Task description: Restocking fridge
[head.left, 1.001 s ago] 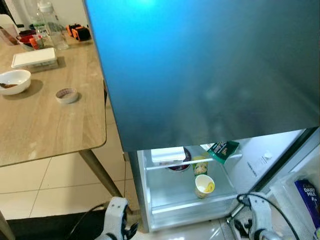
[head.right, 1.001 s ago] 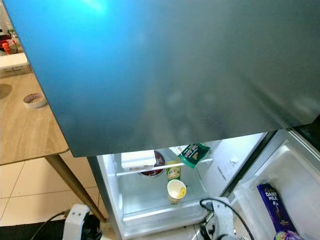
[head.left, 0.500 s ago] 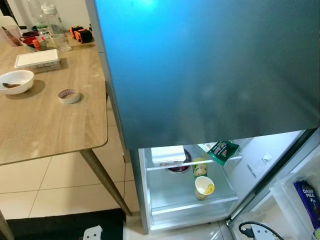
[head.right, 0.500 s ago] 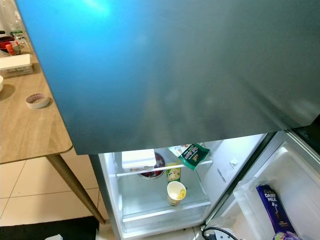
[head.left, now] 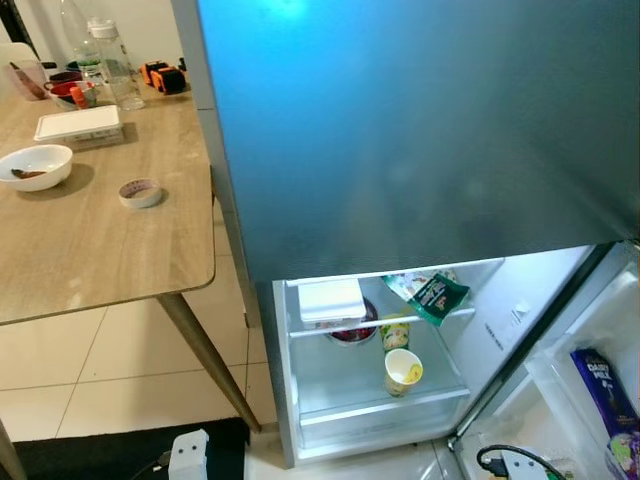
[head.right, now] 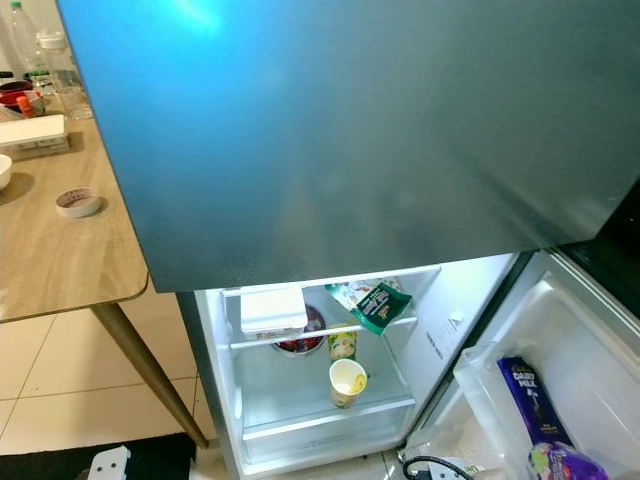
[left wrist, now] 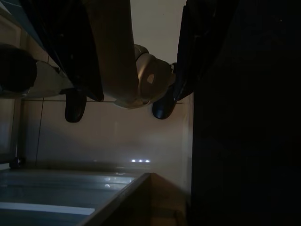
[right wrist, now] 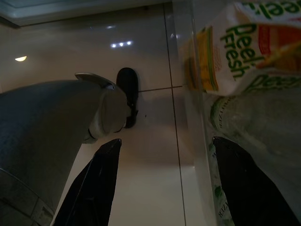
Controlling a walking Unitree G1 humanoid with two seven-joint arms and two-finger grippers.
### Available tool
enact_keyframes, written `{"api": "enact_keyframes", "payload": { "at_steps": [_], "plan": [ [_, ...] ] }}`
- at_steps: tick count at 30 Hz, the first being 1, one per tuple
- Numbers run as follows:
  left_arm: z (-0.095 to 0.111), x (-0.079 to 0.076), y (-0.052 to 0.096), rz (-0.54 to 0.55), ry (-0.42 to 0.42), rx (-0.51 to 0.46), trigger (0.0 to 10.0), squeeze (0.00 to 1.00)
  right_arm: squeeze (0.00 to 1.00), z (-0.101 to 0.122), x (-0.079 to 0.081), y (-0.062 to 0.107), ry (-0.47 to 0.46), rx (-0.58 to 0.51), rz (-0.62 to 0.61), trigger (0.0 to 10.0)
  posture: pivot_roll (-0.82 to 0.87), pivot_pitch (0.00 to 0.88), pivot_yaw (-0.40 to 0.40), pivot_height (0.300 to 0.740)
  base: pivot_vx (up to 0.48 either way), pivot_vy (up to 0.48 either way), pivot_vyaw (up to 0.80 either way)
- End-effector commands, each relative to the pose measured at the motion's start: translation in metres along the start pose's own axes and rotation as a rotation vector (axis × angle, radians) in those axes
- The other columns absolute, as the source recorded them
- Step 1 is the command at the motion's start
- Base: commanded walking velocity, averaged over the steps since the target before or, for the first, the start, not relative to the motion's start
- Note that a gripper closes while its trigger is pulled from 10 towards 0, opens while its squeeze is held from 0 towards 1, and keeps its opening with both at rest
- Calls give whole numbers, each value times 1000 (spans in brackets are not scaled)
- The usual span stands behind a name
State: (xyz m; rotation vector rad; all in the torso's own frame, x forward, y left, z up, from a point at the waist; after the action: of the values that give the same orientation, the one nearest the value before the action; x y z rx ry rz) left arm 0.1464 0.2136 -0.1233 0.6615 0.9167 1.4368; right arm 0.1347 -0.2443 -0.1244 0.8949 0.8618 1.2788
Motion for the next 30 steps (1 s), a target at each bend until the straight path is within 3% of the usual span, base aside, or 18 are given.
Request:
{"api": "enact_keyframes", "payload": {
  "at_steps": [1, 19, 30],
  "plan": [
    [-6, 0, 1, 0, -3, 22, 10000, 0, 0, 0, 1, 0, 17, 8, 5, 10000, 7, 0, -64, 740, -259, 0, 0],
    [-14, -4, 1, -12, -8, 46, 10000, 0, 0, -11, 5, 0, 30, 34, 19, 10000, 4, 0, -60, 740, -302, 0, 0],
    [-16, -7, 1, -20, -9, 55, 10000, 0, 0, -13, 7, 0, 36, 40, 27, 10000, 5, 5, -58, 740, -480, 0, 0]
  ]
}}
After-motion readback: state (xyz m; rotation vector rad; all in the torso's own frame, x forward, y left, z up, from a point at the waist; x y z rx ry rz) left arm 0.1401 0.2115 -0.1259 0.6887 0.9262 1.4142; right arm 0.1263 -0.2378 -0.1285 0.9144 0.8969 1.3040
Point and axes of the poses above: a point about 5 cm out from each wrist's last joint towards the gripper, its own y axis pointing back from the gripper into the wrist, its own z axis along the axis of the wrist's last joint, x = y × z, the point moved 3 cm from there along -y, pointing out of the wrist towards the gripper, and after that the axes turned 7 degrees about -y, right-handed, at the moved point
